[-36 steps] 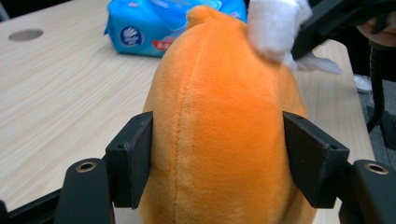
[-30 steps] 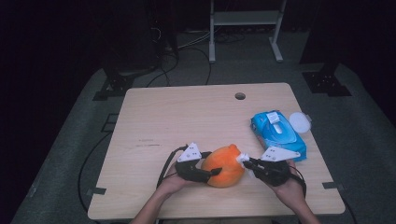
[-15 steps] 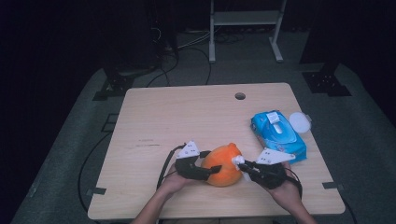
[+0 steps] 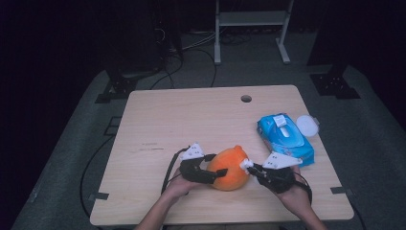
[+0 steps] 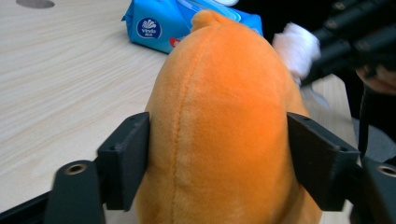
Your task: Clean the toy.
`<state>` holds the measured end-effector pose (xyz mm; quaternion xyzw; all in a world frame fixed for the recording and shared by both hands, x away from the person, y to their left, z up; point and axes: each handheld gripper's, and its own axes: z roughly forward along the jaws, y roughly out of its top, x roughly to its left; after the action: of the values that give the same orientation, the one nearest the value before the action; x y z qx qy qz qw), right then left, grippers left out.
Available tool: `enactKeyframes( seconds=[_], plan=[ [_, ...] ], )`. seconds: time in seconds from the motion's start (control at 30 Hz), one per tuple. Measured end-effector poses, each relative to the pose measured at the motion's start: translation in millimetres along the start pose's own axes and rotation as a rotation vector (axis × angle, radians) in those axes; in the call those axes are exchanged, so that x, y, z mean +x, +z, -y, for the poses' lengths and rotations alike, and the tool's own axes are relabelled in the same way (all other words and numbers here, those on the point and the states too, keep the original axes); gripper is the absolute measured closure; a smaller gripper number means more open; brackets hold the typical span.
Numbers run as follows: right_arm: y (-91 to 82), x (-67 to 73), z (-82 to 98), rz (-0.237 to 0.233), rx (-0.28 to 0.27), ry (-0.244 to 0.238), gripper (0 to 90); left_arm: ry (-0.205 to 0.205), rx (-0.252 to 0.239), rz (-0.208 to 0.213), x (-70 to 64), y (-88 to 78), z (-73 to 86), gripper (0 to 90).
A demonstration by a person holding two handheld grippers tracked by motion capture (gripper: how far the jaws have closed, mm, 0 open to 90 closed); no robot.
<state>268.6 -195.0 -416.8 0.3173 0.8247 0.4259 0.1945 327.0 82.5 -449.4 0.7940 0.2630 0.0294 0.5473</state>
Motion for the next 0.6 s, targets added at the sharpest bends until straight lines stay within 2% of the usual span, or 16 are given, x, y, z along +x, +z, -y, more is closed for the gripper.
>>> enactKeyframes(
  seconds=[0.03, 0.1, 0.13, 0.17, 0.2, 0.27, 0.37, 0.4, 0.5, 0.53, 0.6],
  plan=[
    [0.7, 4.4, -1.5, -0.007, 0.001, -0.011, 80.3, -0.010, 0.003, 0.002, 0.5, 0.1, -0.1, 24.5],
    [2.9, 15.2, -4.9, -0.050, -0.003, -0.036, 80.3, 0.003, 0.002, 0.000, 0.2, -0.4, 0.4, 25.5],
    [4.0, 19.9, -6.4, -0.063, -0.004, -0.052, 80.3, 0.024, 0.003, -0.002, -2.0, -0.7, 0.8, 27.1],
    [4.6, 23.2, -8.0, -0.058, -0.002, -0.076, 80.2, 0.045, 0.005, -0.006, -3.5, -0.9, 0.6, 28.3],
    [4.4, 22.8, -8.7, -0.054, -0.003, -0.076, 80.2, 0.072, 0.011, -0.012, -6.3, -1.2, 0.4, 29.3],
    [1.3, 13.6, -8.7, -0.053, -0.020, -0.028, 80.1, 0.104, 0.011, -0.010, -10.7, -0.7, 0.4, 30.7],
    [-6.5, -0.7, -9.1, -0.038, -0.058, 0.033, 80.1, 0.194, 0.023, 0.000, -22.4, 2.1, 0.6, 31.6],
    [-9.9, -4.5, -10.2, -0.028, -0.072, 0.046, 80.1, 0.242, 0.031, 0.008, -28.5, 3.7, 0.7, 31.8],
    [-15.8, -13.1, -12.1, -0.024, -0.097, 0.072, 80.1, 0.311, 0.040, 0.016, -38.1, 6.3, 1.3, 31.6],
    [-16.0, -15.6, -11.1, -0.030, -0.096, 0.081, 80.1, 0.314, 0.043, 0.019, -38.0, 5.8, 0.9, 31.5],
    [-13.8, -21.0, -5.5, -0.033, -0.084, 0.105, 80.2, 0.292, 0.040, 0.032, -34.2, 4.2, 1.0, 31.4]
  ],
)
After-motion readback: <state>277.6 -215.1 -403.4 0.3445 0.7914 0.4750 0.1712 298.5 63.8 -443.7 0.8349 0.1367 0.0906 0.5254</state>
